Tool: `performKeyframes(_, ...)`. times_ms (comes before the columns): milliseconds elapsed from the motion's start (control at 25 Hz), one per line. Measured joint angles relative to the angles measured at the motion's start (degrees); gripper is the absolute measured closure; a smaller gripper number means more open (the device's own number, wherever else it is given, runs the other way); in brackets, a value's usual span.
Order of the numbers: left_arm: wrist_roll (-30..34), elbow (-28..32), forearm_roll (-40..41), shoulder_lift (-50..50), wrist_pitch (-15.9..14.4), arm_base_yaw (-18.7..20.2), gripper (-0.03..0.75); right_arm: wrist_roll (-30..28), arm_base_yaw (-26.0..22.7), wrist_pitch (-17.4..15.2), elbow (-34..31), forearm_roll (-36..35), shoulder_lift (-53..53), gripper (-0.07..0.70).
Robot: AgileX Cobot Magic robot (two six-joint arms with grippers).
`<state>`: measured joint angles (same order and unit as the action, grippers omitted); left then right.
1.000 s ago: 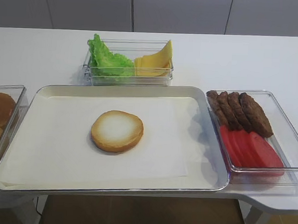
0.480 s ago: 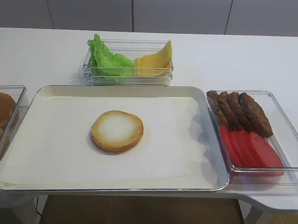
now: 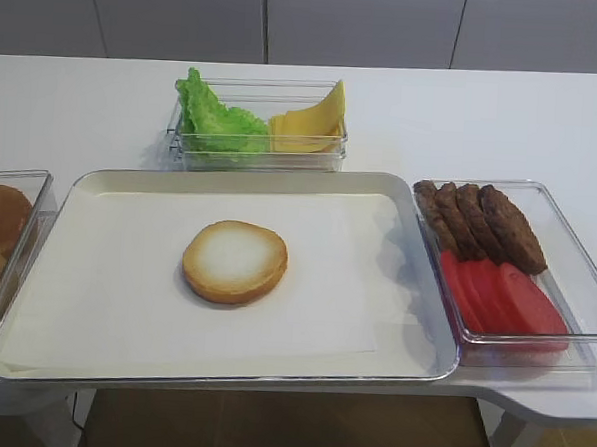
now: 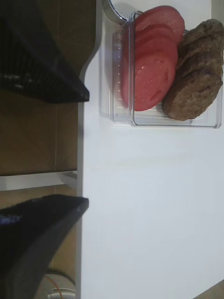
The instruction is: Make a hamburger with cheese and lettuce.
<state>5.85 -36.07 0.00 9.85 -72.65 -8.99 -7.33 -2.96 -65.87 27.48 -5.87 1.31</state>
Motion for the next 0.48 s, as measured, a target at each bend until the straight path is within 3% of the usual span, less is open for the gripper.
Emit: performKeyframes(480, 0.14, 0.05, -1.56, -10.77, -0.71, 0.0, 0.44, 0.0, 0.0, 0.0, 0.0, 0.0, 0.0, 0.163)
